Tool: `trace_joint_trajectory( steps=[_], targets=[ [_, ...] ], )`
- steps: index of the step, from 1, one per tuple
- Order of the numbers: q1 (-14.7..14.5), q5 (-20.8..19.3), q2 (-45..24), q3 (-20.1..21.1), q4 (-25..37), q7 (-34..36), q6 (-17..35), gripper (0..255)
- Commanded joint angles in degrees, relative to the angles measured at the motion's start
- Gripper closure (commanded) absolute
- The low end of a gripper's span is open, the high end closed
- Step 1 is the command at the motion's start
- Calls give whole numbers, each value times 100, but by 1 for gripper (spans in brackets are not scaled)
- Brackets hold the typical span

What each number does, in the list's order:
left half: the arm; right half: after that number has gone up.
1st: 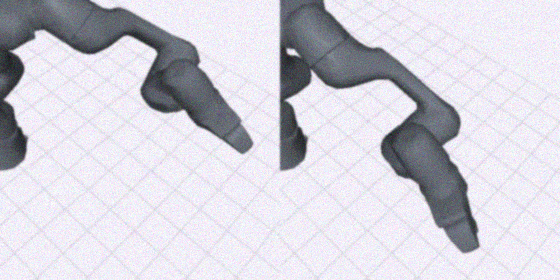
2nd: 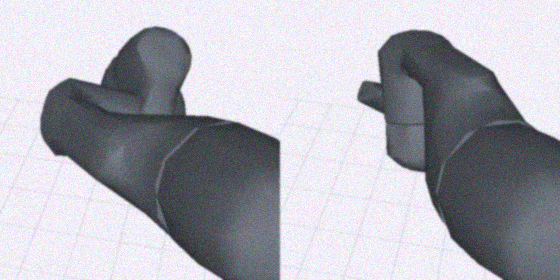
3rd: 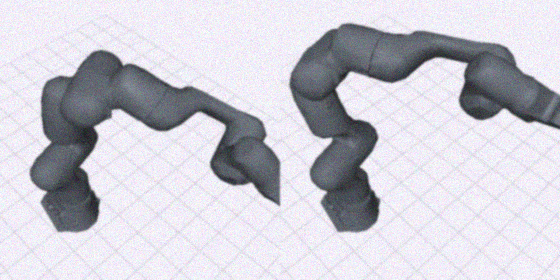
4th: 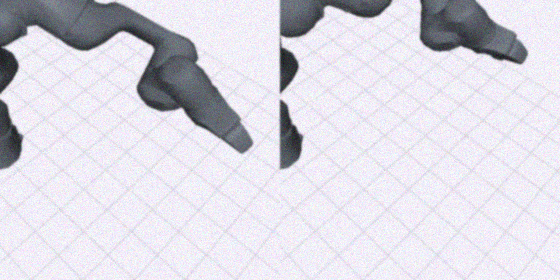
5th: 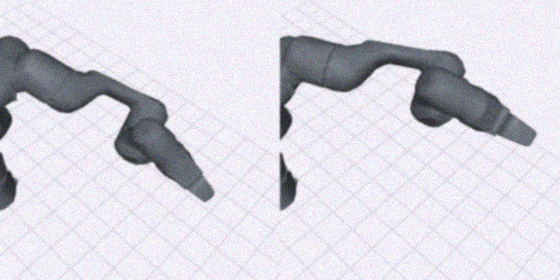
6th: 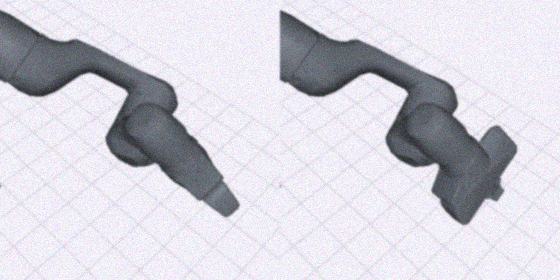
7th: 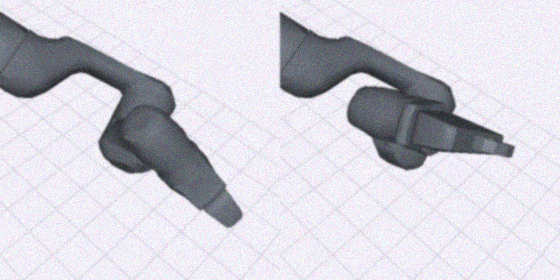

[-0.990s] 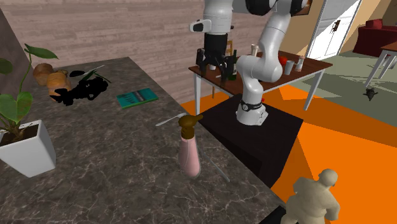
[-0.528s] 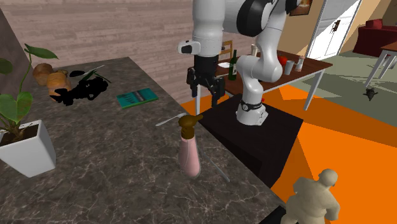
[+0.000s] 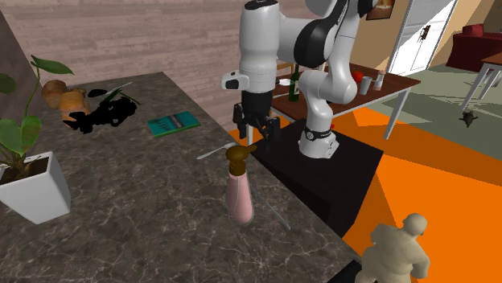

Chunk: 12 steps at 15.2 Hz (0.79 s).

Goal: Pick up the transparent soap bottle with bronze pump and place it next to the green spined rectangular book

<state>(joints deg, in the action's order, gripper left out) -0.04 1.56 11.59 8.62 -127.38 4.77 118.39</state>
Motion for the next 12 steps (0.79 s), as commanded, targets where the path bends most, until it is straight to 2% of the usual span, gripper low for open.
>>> trace_joint_trajectory(
  steps=[1,8,9,12],
  targets=[
    [-5,-6,-58,12,-82,17,143,0],
    [-5,-6,-58,12,-82,17,142,0],
    [-5,-6,-58,12,-82,17,142,255],
    [-5,-6,-58,12,-82,17,142,255]
  ],
)
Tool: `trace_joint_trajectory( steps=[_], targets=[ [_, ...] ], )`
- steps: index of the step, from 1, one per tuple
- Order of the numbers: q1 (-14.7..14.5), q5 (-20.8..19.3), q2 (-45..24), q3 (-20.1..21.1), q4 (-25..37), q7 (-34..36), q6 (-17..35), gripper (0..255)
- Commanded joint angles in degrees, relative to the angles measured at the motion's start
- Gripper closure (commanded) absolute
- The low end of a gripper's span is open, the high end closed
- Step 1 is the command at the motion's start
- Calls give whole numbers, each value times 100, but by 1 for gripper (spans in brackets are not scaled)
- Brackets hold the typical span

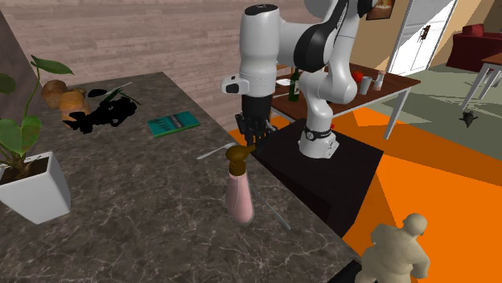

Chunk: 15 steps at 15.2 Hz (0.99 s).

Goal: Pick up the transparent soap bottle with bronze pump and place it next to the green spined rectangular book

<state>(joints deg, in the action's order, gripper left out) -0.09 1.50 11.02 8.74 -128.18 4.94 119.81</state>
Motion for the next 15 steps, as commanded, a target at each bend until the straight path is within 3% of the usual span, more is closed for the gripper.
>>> trace_joint_trajectory(
  steps=[1,6,15],
  targets=[
    [0,0,-2,0,-2,0,0,255],
    [0,0,-2,0,-2,0,1,255],
    [4,15,171,-21,528,-18,-701,255]
  ],
)
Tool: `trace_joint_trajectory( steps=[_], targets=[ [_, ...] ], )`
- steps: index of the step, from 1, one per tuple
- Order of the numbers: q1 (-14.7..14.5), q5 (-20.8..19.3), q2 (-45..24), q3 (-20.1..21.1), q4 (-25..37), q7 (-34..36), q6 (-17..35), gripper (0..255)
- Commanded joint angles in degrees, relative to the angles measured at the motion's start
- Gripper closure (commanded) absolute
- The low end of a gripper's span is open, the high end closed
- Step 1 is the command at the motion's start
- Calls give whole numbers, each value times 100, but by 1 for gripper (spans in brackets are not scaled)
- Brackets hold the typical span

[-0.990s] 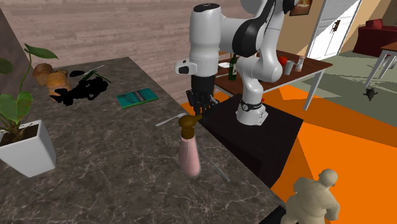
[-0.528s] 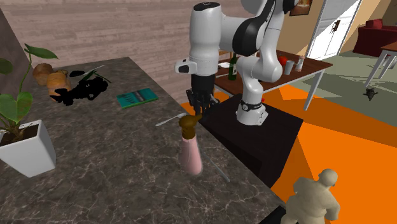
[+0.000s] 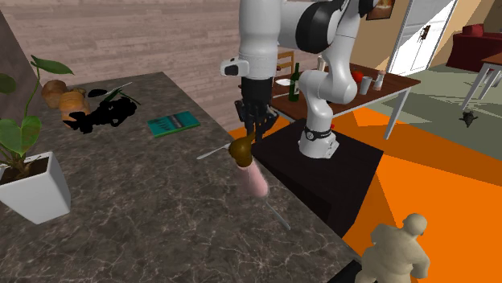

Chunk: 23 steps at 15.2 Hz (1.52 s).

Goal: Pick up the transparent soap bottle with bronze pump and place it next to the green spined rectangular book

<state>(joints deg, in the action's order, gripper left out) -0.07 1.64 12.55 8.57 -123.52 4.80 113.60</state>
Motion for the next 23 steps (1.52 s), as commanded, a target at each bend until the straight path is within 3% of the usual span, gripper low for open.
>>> trace_joint_trajectory(
  steps=[1,23],
  targets=[
    [2,3,31,-6,128,-6,-158,255],
    [21,-19,-8,-34,1869,-1,-1860,255]
  ],
)
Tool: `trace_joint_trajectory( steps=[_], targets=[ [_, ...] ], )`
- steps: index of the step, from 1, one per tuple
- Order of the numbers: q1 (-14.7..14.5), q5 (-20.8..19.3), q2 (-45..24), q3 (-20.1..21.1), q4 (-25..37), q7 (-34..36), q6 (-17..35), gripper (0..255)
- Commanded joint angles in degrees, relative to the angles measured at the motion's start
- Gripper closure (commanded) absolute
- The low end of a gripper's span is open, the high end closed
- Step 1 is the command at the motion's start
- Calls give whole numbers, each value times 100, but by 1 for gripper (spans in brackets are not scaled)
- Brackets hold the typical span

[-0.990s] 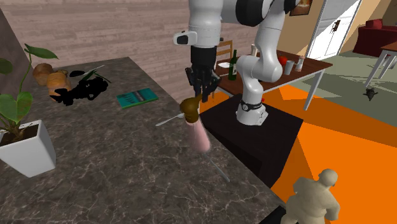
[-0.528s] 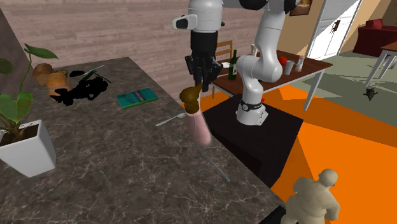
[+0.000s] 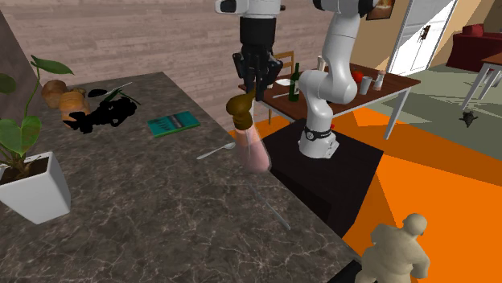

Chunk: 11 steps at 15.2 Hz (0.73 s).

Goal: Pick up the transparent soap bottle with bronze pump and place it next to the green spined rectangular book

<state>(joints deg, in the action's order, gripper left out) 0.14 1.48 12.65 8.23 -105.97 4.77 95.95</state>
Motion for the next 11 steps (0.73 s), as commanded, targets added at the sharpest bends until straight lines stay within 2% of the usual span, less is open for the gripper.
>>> trace_joint_trajectory(
  steps=[1,11],
  targets=[
    [1,-5,-36,0,209,4,-173,255],
    [7,-39,-281,8,1262,29,-982,255]
  ],
)
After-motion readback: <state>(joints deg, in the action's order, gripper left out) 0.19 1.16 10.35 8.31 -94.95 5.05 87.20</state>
